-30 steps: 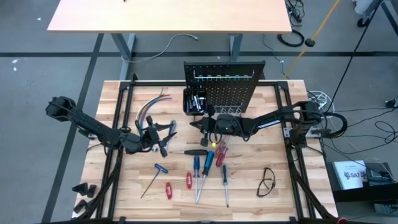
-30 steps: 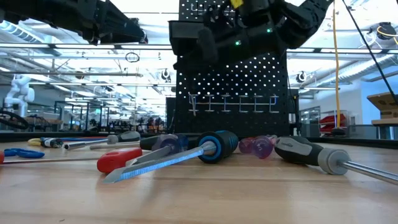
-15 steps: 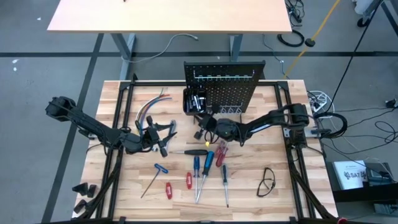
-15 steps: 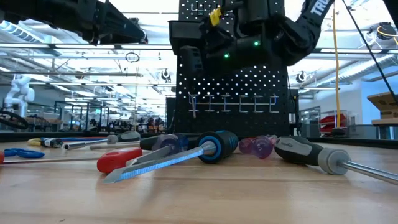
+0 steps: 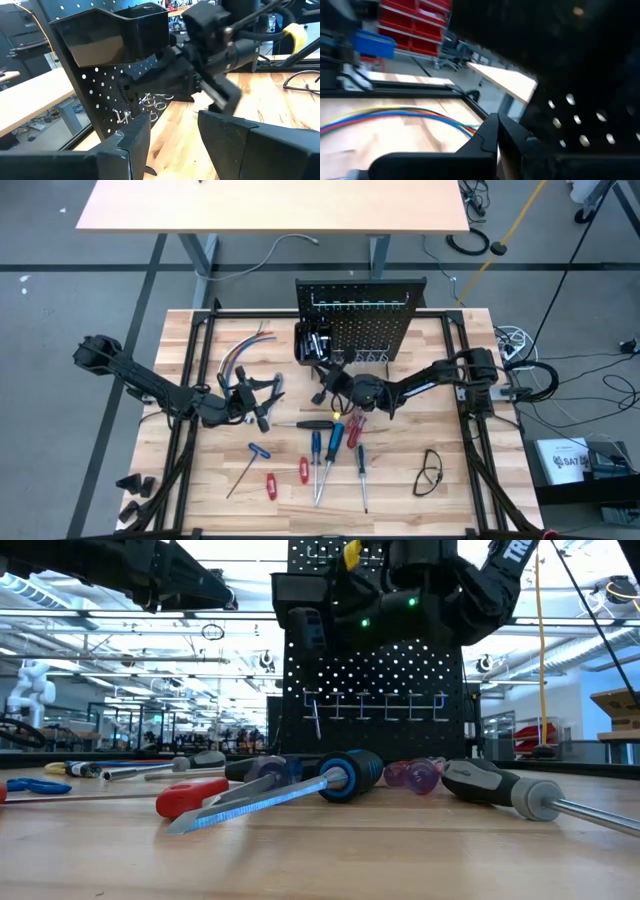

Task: Hang tools onto peg board
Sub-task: Hang the black screwdriver on the peg board, then hang the black nut driver on the peg board

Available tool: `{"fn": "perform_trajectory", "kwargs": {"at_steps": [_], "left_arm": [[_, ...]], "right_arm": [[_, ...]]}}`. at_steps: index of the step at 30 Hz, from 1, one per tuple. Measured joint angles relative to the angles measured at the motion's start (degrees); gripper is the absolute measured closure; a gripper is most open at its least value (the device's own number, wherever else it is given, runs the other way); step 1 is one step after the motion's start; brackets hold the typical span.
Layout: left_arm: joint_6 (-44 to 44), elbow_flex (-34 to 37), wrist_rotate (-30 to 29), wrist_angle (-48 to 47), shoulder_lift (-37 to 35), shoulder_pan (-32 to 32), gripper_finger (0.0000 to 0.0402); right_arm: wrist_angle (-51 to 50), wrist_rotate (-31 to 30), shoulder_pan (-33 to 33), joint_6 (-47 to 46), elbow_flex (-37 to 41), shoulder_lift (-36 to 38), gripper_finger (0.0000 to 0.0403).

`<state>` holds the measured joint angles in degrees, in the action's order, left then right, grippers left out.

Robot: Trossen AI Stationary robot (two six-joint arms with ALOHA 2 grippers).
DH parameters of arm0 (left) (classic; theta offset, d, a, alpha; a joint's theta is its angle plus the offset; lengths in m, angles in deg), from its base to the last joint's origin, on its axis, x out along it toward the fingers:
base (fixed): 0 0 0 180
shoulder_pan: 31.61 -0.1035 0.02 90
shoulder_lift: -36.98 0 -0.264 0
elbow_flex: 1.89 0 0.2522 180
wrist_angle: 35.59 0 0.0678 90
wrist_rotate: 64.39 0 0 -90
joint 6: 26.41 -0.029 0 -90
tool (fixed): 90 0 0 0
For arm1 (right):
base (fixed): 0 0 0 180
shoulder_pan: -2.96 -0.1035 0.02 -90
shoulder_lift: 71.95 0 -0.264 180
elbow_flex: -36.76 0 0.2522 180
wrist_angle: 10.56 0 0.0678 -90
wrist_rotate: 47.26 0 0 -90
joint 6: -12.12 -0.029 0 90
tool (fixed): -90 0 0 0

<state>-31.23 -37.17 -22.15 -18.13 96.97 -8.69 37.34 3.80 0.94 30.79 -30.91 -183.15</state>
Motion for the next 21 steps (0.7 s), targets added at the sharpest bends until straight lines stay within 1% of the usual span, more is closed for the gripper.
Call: {"fn": "perform_trajectory", "kwargs": {"at_steps": [3, 5, 6, 7, 9, 12, 16, 19, 21], "left_arm": [[0.0, 0.0, 0.0, 0.0, 0.0, 0.0, 0.0229], [0.0, 0.0, 0.0, 0.0, 0.0, 0.0, 0.0229], [0.0, 0.0, 0.0, 0.0, 0.0, 0.0, 0.0229], [0.0, 0.0, 0.0, -0.1, 0.0, 0.0, 0.0229], [0.0, 0.0, 0.0, -0.3, 0.0, 0.0, 0.0229], [0.0, 0.0, 0.4, -0.6, 0.0, 0.0, 0.0229], [1.3, 0.0, 3.8, -0.9, 0.0, 0.0, 0.0229], [3.3, 0.0, 7.9, -1.1, 0.0, -0.1, 0.0229], [5.1, 0.0, 11.4, -2.0, 0.0, -0.5, 0.0229]], "right_arm": [[0.2, 0.0, -1.3, 2.2, 0.0, 0.2, 0.0403], [-0.5, -1.3, -2.0, 3.5, 0.0, 0.6, 0.0403], [-2.4, -2.3, -2.5, 3.7, 0.0, 1.1, 0.0403], [-4.9, -2.9, -2.9, 3.6, 0.0, 1.8, 0.0403], [-13.6, -3.0, -3.9, 0.6, 0.0, 4.0, 0.0403], [-26.8, -2.5, -6.0, -8.4, 0.0, 8.1, 0.0403], [-44.1, 4.0, -9.2, -22.7, 0.0, 13.9, 0.0403], [-52.6, 11.9, -10.8, -30.4, 0.0, 17.3, 0.0403], [-55.4, 17.7, -11.0, -32.6, 0.0, 19.1, 0.0403]]}}
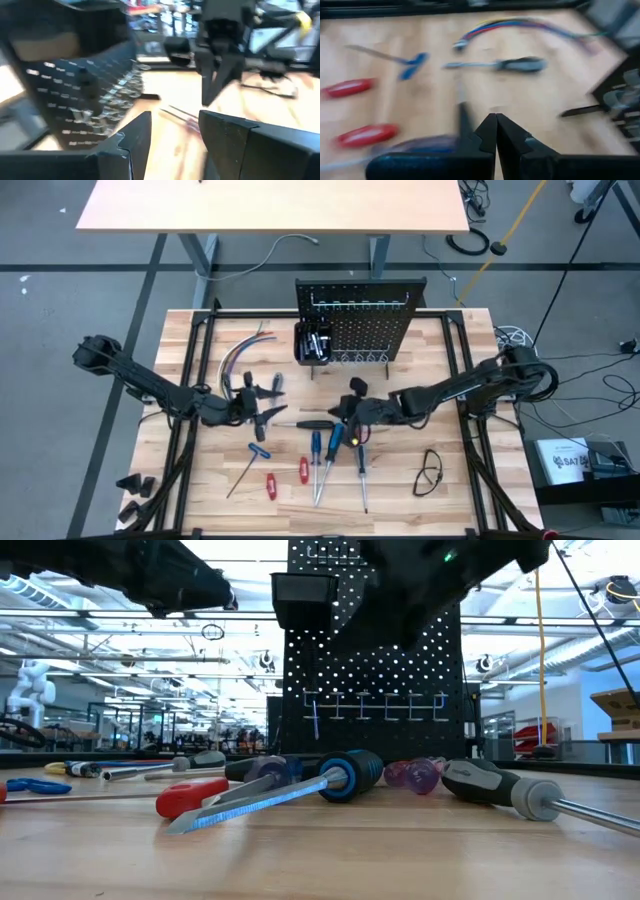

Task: Hang tools onto peg board
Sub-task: Hang the black nut driver on the peg board

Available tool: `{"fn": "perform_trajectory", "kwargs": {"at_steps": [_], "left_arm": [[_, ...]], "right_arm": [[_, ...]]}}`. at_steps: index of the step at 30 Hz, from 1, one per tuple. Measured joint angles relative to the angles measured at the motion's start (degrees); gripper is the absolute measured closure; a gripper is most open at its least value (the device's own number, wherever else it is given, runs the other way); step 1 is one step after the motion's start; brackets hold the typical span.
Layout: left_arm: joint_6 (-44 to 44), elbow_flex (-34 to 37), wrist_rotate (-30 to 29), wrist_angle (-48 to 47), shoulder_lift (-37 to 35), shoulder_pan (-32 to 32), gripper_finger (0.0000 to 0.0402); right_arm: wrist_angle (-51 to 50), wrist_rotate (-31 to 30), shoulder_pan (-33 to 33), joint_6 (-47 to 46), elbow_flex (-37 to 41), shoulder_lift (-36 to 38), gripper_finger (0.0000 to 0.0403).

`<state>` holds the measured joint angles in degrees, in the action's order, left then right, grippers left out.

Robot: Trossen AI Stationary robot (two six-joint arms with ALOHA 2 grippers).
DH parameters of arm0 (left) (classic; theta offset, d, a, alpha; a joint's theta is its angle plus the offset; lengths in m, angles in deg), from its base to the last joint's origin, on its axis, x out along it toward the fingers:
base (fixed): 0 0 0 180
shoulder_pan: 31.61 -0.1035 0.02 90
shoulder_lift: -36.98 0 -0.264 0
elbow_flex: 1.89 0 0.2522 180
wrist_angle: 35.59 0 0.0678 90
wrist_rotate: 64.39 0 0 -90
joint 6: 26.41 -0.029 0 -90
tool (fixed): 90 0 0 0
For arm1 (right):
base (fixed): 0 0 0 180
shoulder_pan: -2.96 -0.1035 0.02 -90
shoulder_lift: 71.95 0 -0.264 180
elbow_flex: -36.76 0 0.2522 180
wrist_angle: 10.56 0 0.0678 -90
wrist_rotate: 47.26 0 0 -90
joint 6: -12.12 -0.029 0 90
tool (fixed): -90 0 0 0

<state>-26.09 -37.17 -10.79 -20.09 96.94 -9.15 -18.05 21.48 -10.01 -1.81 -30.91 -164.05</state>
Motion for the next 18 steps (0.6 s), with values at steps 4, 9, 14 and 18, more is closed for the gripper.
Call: {"fn": "perform_trajectory", "kwargs": {"at_steps": [4, 9, 14, 18], "left_arm": [[7.7, 0.0, 9.9, -5.4, 0.0, -2.3, 0.0229], [17.2, 0.0, 26.2, -11.6, 0.5, -4.9, 0.0229], [17.6, 0.0, 28.9, -8.3, 4.6, -2.9, 0.0229], [15.6, 0.0, 27.4, -6.0, 9.8, -1.9, 0.0229]], "right_arm": [[-1.5, 7.5, 0.1, -0.4, 0.0, 2.8, 0.0403], [-1.3, 12.5, -0.3, -1.4, 0.0, 4.8, 0.0403], [0.4, 18.4, -1.3, -2.6, 0.0, 4.8, 0.0401], [2.3, 18.2, -1.8, -2.7, 0.0, 4.8, 0.0382]]}}
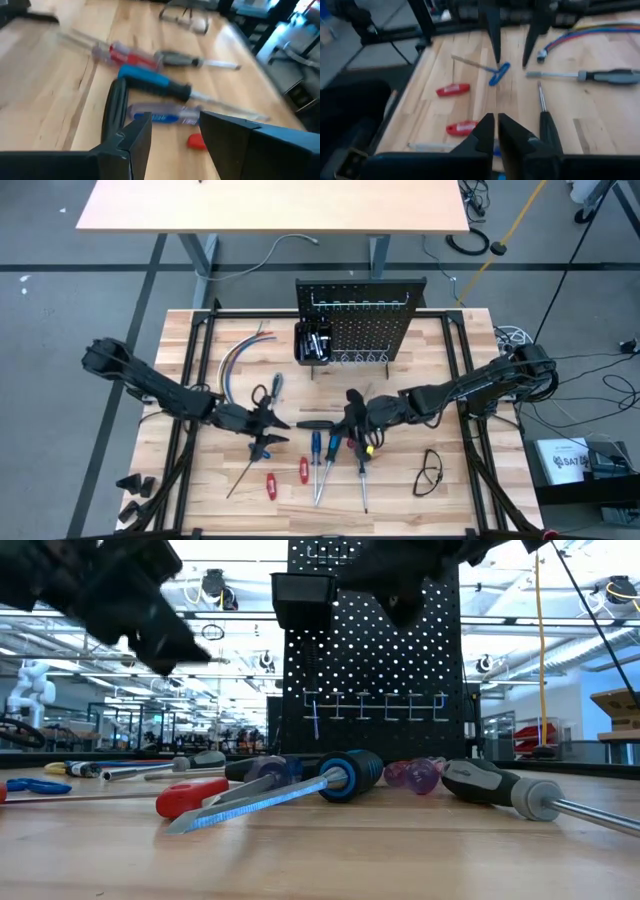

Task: Hang tools onto peg board
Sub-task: Hang the black nut driver on the peg board

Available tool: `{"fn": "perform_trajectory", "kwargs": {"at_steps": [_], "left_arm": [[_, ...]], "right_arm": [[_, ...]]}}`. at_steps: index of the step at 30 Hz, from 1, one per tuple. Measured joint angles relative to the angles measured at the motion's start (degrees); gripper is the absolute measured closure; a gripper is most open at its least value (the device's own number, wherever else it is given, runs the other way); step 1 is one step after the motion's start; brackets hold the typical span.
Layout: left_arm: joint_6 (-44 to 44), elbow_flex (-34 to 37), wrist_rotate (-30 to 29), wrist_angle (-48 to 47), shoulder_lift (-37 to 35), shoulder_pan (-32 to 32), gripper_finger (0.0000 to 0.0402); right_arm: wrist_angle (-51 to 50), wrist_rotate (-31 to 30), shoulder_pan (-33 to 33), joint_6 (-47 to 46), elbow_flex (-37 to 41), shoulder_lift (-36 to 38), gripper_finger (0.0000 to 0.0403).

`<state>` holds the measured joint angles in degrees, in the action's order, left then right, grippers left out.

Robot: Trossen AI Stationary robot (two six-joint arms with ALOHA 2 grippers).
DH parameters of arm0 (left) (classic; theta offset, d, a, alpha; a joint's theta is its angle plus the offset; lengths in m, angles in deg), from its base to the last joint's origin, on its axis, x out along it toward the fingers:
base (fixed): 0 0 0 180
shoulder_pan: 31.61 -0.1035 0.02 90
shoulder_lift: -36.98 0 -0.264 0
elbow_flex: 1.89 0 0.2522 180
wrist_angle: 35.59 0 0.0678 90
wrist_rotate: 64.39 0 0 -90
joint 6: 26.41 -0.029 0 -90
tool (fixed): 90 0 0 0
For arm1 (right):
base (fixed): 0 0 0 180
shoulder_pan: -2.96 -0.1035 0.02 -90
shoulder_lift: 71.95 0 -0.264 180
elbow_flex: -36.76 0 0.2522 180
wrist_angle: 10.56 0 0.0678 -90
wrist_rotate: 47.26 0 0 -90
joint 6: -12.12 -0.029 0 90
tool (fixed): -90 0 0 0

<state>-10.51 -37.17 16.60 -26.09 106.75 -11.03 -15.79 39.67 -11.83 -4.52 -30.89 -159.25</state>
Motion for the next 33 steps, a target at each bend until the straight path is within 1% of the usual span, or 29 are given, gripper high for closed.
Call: {"fn": "perform_trajectory", "kwargs": {"at_steps": [4, 8, 12, 15, 18, 20, 21, 24, 25, 27, 30, 33], "left_arm": [[-0.9, -0.6, -1.0, 0.2, 5.5, 0.1, 0.0229], [-5.3, -1.2, -5.2, 0.2, 9.7, 0.1, 0.0229], [-7.1, -1.3, -9.2, 0.3, 13.0, -0.1, 0.0229], [-10.3, -1.3, -9.7, 0.2, 15.3, -1.1, 0.0229], [-10.3, -1.3, -9.7, 0.2, 17.7, -3.2, 0.0229], [-10.3, -1.3, -8.5, 0.2, 19.1, -5.0, 0.0229], [-10.3, -1.3, -6.9, 0.2, 19.8, -5.9, 0.0229], [-8.5, -1.5, 0.5, 1.2, 21.5, -8.7, 0.0229], [-8.2, -1.5, 1.9, 1.2, 21.9, -9.4, 0.0231], [-7.7, -1.6, 2.9, 1.3, 22.5, -10.5, 0.0239], [-8.9, -1.6, 3.6, 1.2, 22.6, -11.2, 0.0267], [-10.7, -1.6, 4.3, 1.1, 22.6, -10.9, 0.0315]], "right_arm": [[0.3, -0.2, -0.8, -2.9, 0.0, 0.0, 0.0343], [-1.2, -0.1, -1.7, -5.8, 0.0, 0.0, 0.0293], [-2.0, -0.1, -2.2, -6.3, 0.0, 0.0, 0.0246], [-2.2, -0.1, -2.2, -6.3, 0.0, 0.0, 0.0223], [-2.8, -0.1, -2.2, -6.3, 0.0, 0.0, 0.0211], [-3.2, -0.1, -2.2, -6.3, 0.0, 0.0, 0.0208], [-3.2, -0.1, -2.2, -6.3, 0.0, 0.0, 0.0207], [-3.3, -0.1, -2.2, -6.2, 0.0, 0.0, 0.0207], [-3.4, -0.1, -2.2, -6.0, 0.0, 0.0, 0.0207], [-3.5, -0.1, -2.1, -4.9, 0.0, 0.0, 0.0207], [-3.5, -0.2, -1.5, -3.8, 0.0, 0.0, 0.0206], [-4.4, -0.4, -1.1, -4.6, 0.0, 0.0, 0.0206]]}}
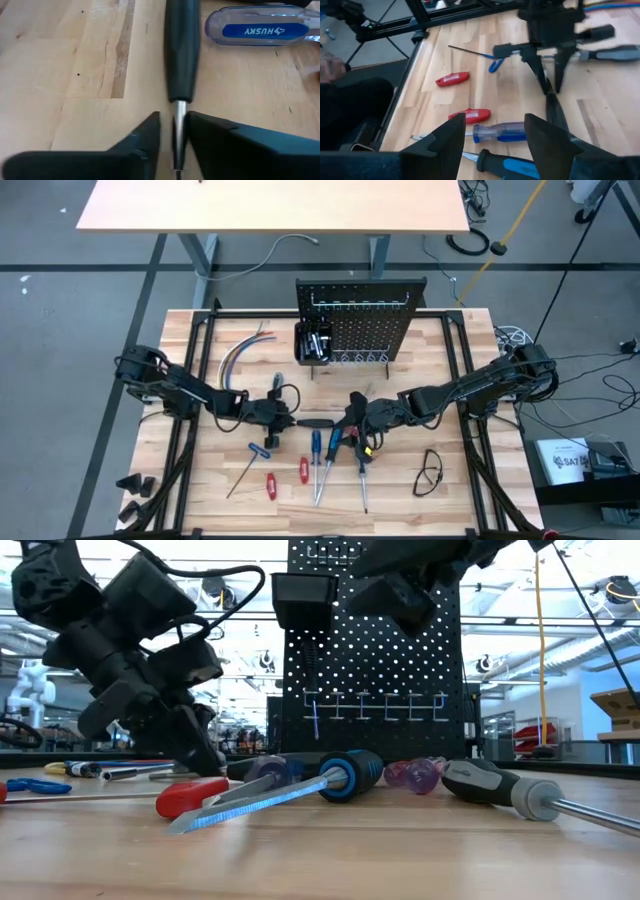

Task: Hang tools onto peg board
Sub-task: Hang the black nut driver on the peg board

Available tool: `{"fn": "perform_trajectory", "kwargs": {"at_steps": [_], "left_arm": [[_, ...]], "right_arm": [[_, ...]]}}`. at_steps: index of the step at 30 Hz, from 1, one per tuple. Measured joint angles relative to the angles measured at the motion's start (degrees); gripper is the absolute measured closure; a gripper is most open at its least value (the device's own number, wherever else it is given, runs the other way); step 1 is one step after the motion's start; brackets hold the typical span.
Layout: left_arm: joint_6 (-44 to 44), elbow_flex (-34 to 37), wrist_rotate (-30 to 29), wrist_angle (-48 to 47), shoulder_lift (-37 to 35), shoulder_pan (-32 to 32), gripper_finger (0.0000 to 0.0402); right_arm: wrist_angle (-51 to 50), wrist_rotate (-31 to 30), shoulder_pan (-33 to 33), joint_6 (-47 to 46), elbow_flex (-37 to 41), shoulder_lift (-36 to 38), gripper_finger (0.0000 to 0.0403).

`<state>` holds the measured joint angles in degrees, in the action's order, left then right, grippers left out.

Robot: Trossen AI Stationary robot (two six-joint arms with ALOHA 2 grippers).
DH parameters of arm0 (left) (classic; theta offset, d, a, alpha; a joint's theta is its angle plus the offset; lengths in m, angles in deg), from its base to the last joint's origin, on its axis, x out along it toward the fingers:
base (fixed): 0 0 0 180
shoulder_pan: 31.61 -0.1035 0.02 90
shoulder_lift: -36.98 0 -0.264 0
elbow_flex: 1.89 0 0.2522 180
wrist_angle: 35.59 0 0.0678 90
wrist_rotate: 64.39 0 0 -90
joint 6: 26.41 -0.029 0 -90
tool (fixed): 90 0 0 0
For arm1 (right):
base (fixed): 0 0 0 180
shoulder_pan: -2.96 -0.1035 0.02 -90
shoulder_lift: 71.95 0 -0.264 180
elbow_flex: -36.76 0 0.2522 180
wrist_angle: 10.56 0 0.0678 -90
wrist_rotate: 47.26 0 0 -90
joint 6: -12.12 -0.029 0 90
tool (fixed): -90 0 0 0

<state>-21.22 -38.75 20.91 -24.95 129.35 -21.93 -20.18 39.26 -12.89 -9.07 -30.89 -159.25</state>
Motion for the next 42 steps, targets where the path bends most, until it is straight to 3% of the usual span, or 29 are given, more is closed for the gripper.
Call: {"fn": "perform_trajectory", "kwargs": {"at_steps": [3, 9, 12, 16, 19, 22, 24, 27, 33, 37, 39, 42], "left_arm": [[-0.7, 0.1, 0.4, 0.3, -0.3, 0.2, 0.0372], [-3.0, -2.3, 1.2, -0.4, -8.0, 2.3, 0.0374], [-5.6, -2.9, -1.7, 0.5, -14.9, 4.7, 0.0374], [-8.3, -2.7, -7.5, 0.1, -24.3, 8.1, 0.0374], [-8.8, -2.8, -9.7, 1.4, -29.4, 10.3, 0.0374], [-9.0, -2.7, -9.8, 5.9, -31.0, 12.2, 0.0374], [-9.3, -2.7, -9.2, 10.4, -30.3, 13.3, 0.0374], [-10.5, -2.7, -9.0, 17.0, -27.5, 14.8, 0.0374], [-10.1, -2.7, -8.3, 28.6, -22.6, 16.7, 0.0374], [-10.2, -2.7, -5.2, 32.7, -21.5, 16.8, 0.0374], [-10.9, -2.7, -4.8, 33.9, -21.5, 16.7, 0.0374], [-13.3, -2.7, -4.8, 35.2, -21.5, 16.5, 0.0374]], "right_arm": [[-2.7, 0.5, -0.2, -2.5, 0.0, 0.0, 0.0206], [-10.1, 0.7, -1.1, -7.3, 0.0, 0.2, 0.0206], [-13.1, -1.2, -1.9, -8.2, 0.0, 1.6, 0.0206], [-14.0, -10.8, -4.9, -6.7, 0.0, 5.6, 0.0206], [-13.7, -21.5, -8.7, -3.6, 0.0, 9.3, 0.0206], [-9.7, -33.2, -12.6, -1.1, 0.0, 10.5, 0.0206], [-4.9, -37.3, -14.3, 2.4, 0.0, 9.6, 0.0206], [7.3, -35.8, -15.1, 9.7, 0.0, 6.6, 0.0206], [37.0, -22.2, -15.0, 30.0, 0.0, -1.8, 0.0206], [46.8, -22.0, -14.7, 43.0, 0.0, -5.2, 0.0206], [47.6, -22.4, -14.6, 43.3, 0.0, -6.0, 0.0206], [46.2, -25.6, -14.6, 36.4, 0.0, -6.3, 0.0206]]}}
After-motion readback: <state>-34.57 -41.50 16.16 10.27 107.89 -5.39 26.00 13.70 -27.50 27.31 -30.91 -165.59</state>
